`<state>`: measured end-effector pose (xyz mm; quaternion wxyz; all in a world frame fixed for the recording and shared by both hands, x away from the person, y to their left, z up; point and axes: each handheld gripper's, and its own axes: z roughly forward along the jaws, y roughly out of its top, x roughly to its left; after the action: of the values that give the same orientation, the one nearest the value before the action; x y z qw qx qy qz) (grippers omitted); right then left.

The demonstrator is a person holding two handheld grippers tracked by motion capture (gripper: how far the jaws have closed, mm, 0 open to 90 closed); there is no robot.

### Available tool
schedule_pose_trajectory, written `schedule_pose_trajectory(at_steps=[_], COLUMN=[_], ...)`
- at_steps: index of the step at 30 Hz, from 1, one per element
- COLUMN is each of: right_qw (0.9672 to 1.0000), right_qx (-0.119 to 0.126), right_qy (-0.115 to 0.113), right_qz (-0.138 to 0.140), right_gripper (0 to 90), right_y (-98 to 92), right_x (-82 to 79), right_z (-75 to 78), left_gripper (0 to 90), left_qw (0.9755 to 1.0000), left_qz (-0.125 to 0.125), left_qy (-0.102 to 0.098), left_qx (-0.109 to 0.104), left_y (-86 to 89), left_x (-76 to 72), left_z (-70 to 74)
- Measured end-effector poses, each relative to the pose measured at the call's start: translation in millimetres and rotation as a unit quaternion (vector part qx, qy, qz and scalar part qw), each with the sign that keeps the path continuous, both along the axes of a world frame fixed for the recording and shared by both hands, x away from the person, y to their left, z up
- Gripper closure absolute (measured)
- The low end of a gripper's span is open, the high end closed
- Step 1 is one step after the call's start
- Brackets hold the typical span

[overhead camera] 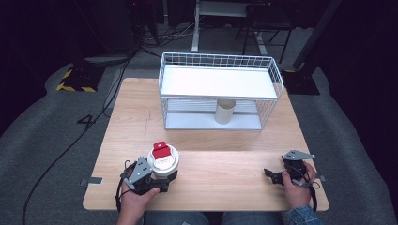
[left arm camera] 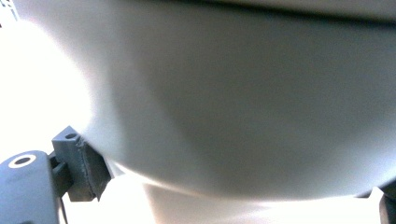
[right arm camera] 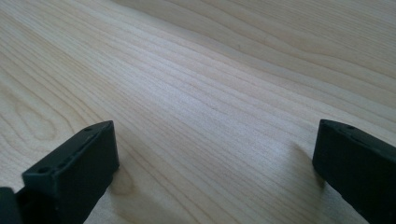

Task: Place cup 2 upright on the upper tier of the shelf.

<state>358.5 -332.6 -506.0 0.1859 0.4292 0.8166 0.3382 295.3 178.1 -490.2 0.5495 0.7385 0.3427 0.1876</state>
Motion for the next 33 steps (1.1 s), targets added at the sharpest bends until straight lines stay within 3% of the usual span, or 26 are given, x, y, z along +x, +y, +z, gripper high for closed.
schedule_pose_trajectory(at_steps=[14,20,27,33], right_qw=[1.0000,0.9999,0.9999,0.9999], right_qx=[0.001,0.002,0.001,0.001], right_qy=[0.002,0.002,0.002,0.002], right_qz=[0.000,0.011,-0.013,-0.014], right_gripper=[0.6,0.6,0.6,0.6], right_y=[-0.4,-0.5,2.6,2.6], right_x=[0.5,3.3,8.2,8.2], right_z=[-0.1,-0.1,-0.1,-0.1], left_gripper=[12.4,12.4,12.5,12.5], left_qw=[1.0000,1.0000,0.9999,0.9997], left_qz=[0.001,-0.003,-0.014,-0.022], left_qy=[0.007,0.001,0.003,0.002], left_qx=[-0.001,0.000,-0.005,-0.014], left_y=[-0.3,-2.0,-4.1,-6.8], left_x=[1.7,4.4,11.7,18.3], left_z=[5.4,16.5,33.4,52.2])
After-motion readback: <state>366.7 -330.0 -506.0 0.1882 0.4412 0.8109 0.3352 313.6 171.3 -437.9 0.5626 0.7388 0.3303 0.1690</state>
